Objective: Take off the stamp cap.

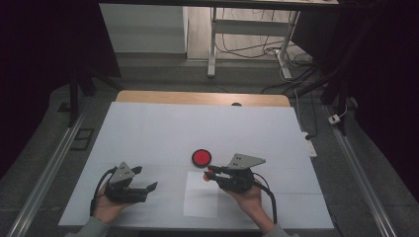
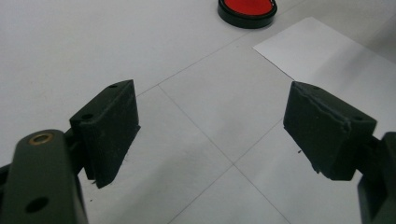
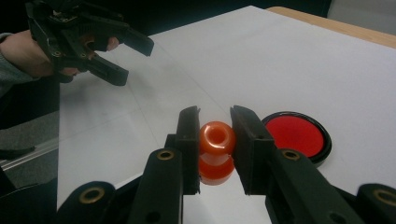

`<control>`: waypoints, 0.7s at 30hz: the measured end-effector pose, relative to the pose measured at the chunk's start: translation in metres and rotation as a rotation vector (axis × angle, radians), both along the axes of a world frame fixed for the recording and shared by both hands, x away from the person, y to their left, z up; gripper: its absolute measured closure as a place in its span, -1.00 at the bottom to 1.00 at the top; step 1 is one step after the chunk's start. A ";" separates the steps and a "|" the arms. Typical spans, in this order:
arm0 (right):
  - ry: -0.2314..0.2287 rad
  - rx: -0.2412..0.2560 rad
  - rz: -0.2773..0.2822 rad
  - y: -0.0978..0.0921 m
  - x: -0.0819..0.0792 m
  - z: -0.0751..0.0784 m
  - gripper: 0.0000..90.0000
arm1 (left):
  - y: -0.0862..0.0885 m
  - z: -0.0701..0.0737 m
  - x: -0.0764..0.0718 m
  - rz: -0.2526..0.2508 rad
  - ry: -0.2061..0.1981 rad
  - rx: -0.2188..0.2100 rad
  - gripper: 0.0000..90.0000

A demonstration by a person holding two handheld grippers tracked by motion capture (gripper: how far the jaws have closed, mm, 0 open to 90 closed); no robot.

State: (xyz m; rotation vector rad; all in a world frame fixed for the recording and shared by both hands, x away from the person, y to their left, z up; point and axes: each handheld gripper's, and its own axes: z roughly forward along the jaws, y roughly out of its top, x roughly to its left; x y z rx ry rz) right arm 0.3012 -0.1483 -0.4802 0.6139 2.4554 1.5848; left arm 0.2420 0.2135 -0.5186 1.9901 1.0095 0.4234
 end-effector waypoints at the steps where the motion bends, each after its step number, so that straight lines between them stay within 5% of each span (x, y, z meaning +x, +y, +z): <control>1: -0.001 0.002 -0.001 0.000 0.000 0.000 0.60 | 0.000 0.001 0.000 0.001 -0.007 0.002 -0.60; 21: -0.007 0.014 -0.001 0.002 -0.003 0.000 0.60 | -0.027 0.020 0.006 -0.089 -0.036 0.000 -0.59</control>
